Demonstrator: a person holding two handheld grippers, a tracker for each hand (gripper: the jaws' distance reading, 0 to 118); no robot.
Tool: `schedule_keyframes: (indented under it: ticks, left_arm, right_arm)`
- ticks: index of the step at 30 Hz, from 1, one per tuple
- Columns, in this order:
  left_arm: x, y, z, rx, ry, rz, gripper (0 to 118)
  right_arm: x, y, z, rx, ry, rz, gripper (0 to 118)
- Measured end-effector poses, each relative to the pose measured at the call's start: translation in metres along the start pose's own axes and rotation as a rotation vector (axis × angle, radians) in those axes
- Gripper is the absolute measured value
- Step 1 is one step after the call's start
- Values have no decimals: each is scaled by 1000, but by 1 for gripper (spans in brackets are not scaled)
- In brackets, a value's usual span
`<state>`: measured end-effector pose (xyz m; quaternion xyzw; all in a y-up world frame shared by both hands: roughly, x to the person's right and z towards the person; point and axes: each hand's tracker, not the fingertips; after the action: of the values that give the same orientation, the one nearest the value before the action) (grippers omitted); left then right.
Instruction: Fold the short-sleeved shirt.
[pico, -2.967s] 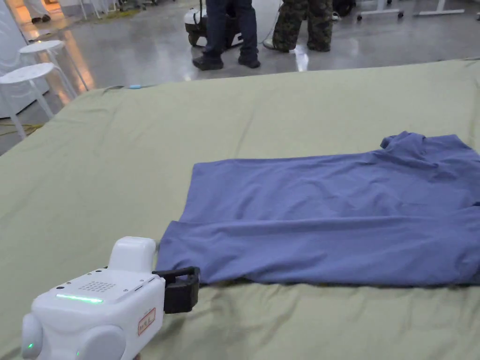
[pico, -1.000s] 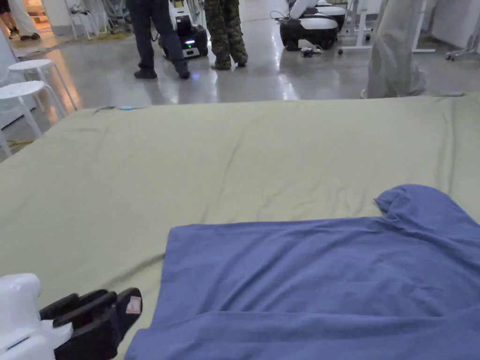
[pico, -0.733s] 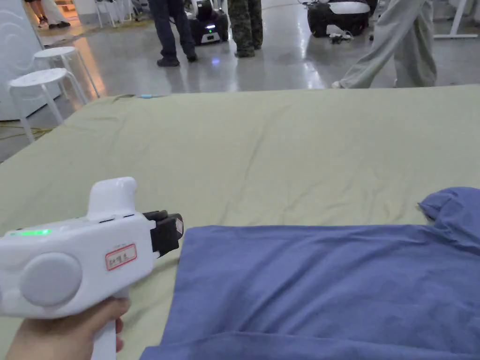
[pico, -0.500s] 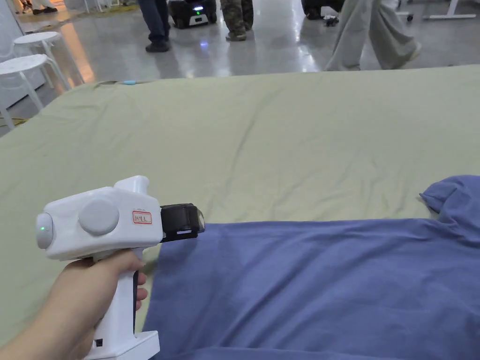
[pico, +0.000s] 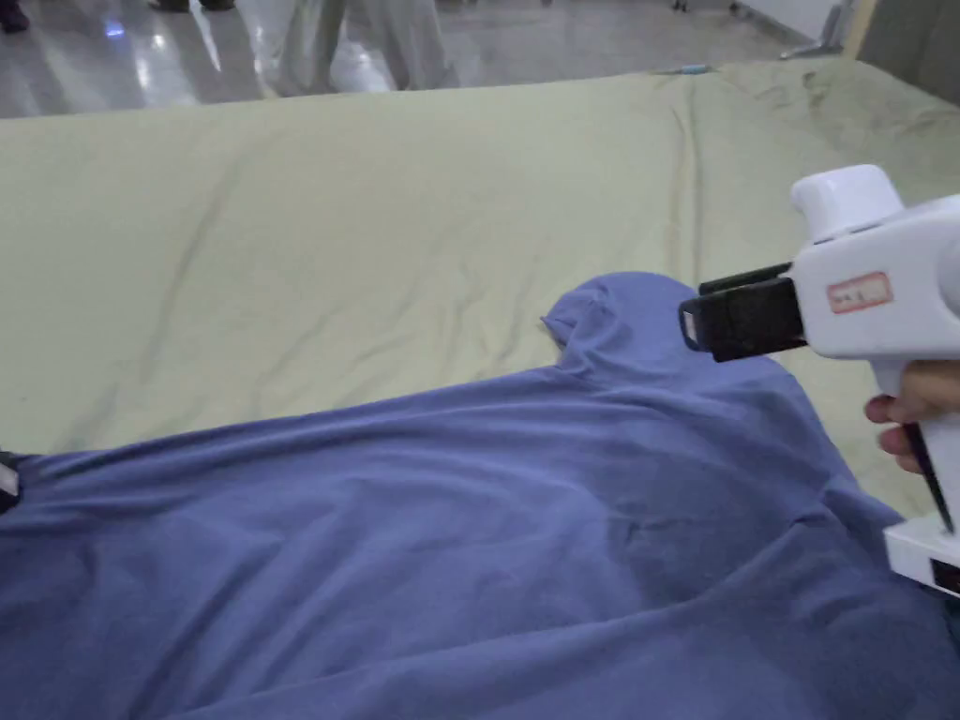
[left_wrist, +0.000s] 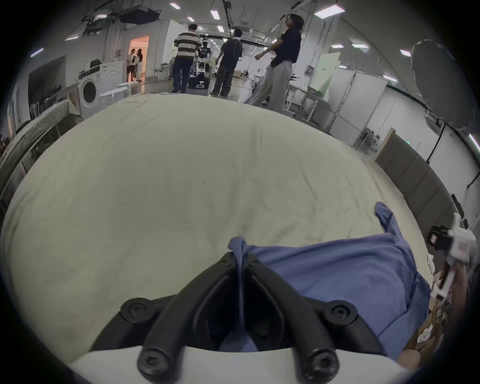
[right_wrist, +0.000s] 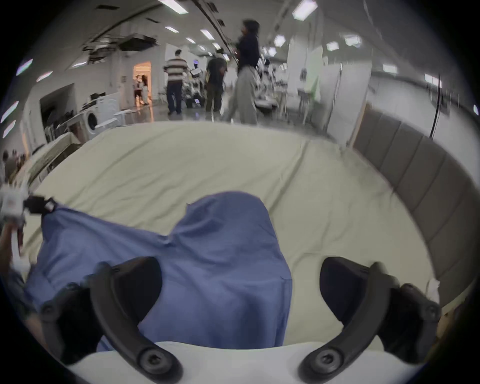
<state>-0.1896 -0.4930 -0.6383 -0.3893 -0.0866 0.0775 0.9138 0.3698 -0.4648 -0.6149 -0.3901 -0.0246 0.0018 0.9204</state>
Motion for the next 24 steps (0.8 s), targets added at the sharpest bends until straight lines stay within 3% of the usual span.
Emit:
schedule_keyframes:
  ticks: [2,4,5,6,8,11,14,19,24]
  left_arm:
    - [3,-2,4,-5,-4,-42,3]
    - [8,-3,5,-9,-6,-56,3]
    - [4,-3,5,-15,-18,-50,3]
    - [4,-4,5,-21,-43,-15,3]
    - [5,-5,7,-21,-40,-7,3]
    - [9,-6,21,-7,-26,-47,3]
    - [9,-4,54,24,-34,-54,3]
    - [7,-5,143,151,-82,-67,3]
    - [5,-48,221,192,-118,-131,3]
  right_arm:
    - [14,14,-35,-79,-16,-75,111]
    - [16,15,-61,-137,-52,-76,94]
    - [13,13,-69,-163,-65,-60,57]
    - [15,12,-76,-205,-56,-32,5]
    - [8,1,-82,-301,-5,14,3]
    - [0,-4,-54,-131,-68,74,3]
    - [6,-2,-7,-12,-8,-10,3]
    - [19,-9,116,159,15,-14,3]
    - [28,-67,226,231,39,1,3]
